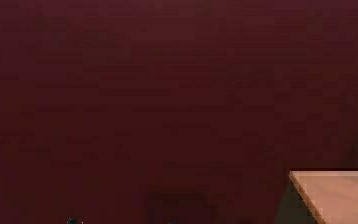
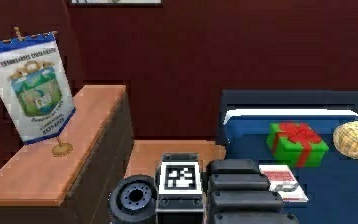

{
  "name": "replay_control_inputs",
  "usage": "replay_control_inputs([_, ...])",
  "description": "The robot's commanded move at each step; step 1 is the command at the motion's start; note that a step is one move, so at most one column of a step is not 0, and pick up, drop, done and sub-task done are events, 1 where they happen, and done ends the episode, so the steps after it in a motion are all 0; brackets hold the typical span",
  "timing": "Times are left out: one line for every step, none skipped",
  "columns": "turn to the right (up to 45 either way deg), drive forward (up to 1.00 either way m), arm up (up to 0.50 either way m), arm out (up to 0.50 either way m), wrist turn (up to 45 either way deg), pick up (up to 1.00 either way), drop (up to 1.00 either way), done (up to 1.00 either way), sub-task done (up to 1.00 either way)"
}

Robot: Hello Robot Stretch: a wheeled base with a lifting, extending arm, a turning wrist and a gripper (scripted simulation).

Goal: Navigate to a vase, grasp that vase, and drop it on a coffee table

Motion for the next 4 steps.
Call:
replay_control_inputs([-45.0, 0.0, 0.0, 0.0, 0.0, 0.0, 0.0, 0.0, 0.0])
replay_control_inputs([-18.0, 0.0, 0.0, 0.0, 0.0, 0.0, 0.0, 0.0, 0.0])
replay_control_inputs([0.0, 0.45, 0.0, 0.0, 0.0, 0.0, 0.0, 0.0, 0.0])
replay_control_inputs([-45.0, 0.0, 0.0, 0.0, 0.0, 0.0, 0.0, 0.0, 0.0])
